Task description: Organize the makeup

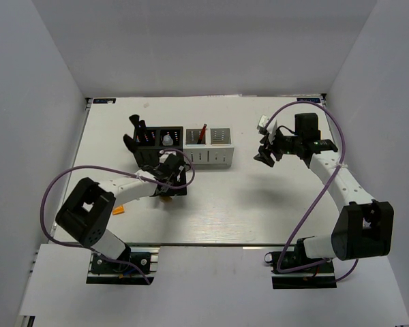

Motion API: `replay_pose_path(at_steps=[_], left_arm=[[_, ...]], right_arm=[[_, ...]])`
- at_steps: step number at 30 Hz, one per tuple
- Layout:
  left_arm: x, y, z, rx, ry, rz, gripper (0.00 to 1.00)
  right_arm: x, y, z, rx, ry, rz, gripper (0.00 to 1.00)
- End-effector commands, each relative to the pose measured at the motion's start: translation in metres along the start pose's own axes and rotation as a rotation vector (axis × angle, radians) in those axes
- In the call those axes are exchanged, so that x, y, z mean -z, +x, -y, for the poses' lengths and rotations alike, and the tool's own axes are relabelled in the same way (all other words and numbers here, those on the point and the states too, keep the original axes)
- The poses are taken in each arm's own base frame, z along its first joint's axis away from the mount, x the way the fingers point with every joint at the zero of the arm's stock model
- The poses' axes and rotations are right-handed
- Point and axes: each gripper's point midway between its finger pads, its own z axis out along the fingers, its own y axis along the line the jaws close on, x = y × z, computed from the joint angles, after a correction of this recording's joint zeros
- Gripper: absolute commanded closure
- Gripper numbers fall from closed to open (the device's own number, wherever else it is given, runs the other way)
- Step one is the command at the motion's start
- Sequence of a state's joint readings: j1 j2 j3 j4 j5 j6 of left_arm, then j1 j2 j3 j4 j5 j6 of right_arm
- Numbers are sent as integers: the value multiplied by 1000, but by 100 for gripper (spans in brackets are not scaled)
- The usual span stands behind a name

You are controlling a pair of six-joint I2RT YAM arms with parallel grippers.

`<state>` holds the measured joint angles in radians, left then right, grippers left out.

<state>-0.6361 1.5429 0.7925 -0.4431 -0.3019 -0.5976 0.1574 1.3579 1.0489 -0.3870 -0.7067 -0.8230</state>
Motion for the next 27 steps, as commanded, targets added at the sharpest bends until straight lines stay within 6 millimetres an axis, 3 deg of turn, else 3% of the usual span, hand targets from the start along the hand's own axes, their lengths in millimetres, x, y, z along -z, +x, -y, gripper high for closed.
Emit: replay_pose_path(at_steps=[1, 6, 18, 27], left_arm=[[-14, 44, -23, -87, -72, -146, 3], [-14, 39, -19, -95, -66, -150, 10], [-8, 52, -3, -79, 39, -168, 60], [48, 24, 20, -73, 290, 3, 66]], right_arm=[[6, -11, 2, 35, 15, 25, 28], [6, -12, 3, 36, 16, 27, 28], [6, -12, 2, 29, 13, 27, 28], [5, -11, 1, 27, 5, 32, 28]])
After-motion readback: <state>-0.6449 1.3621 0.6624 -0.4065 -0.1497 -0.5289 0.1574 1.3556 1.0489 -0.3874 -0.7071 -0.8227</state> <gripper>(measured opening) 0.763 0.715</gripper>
